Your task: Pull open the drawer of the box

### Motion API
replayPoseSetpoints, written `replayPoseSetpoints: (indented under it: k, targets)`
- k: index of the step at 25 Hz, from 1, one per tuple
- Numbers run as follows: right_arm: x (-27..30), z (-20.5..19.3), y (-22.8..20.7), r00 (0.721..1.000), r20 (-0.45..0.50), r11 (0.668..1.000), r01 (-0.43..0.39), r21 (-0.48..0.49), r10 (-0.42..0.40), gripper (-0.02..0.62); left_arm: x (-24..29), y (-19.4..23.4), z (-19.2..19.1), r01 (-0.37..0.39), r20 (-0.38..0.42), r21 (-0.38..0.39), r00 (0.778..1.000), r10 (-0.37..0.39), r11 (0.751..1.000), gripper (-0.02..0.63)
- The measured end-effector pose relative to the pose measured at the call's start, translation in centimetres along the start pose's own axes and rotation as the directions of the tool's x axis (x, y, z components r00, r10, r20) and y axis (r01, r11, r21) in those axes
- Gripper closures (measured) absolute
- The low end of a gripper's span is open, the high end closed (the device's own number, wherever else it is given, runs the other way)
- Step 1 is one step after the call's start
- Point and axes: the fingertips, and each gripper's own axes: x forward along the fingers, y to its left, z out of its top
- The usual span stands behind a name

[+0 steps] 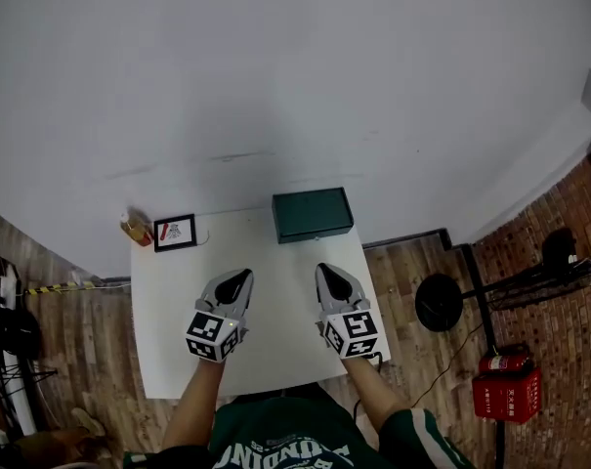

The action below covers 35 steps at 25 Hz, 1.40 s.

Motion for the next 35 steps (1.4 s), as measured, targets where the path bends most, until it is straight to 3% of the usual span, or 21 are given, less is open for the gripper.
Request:
replayPoseSetpoints:
  k: [8, 20, 26, 35]
  targets:
    - [3.6, -3.3, -3.0, 0.997, -0.077, 1.0, -0.008, 0.019, 0.01, 0.594, 2.8, 1.1, -2.6, -0.01, -0.063, -0.027, 0.998, 0.008, 1.0, 0.554]
    - [6.6, -12.2, -5.9, 0.979, -0.203, 0.988, -0.002, 0.152, 0.033, 0.593, 5.3, 1.5, -8.1, -0.028, -0.169, -0.095, 0.986, 0.012, 0.995, 0.554]
    - [8.1, -13.8, -7.7, 0.973, -0.231, 0.994, 0.042, 0.104, -0.017, 0.451, 5.9, 2.1, -9.1, -0.046, -0.194, -0.11, 0.981, 0.024, 0.993, 0.554]
    - [11.9, -17.3, -10.6, 0.945, -0.325, 0.994, 0.078, 0.08, -0.048, 0.443, 6.0, 2.9, -10.0, -0.077, -0.216, -0.135, 0.975, 0.046, 0.988, 0.554]
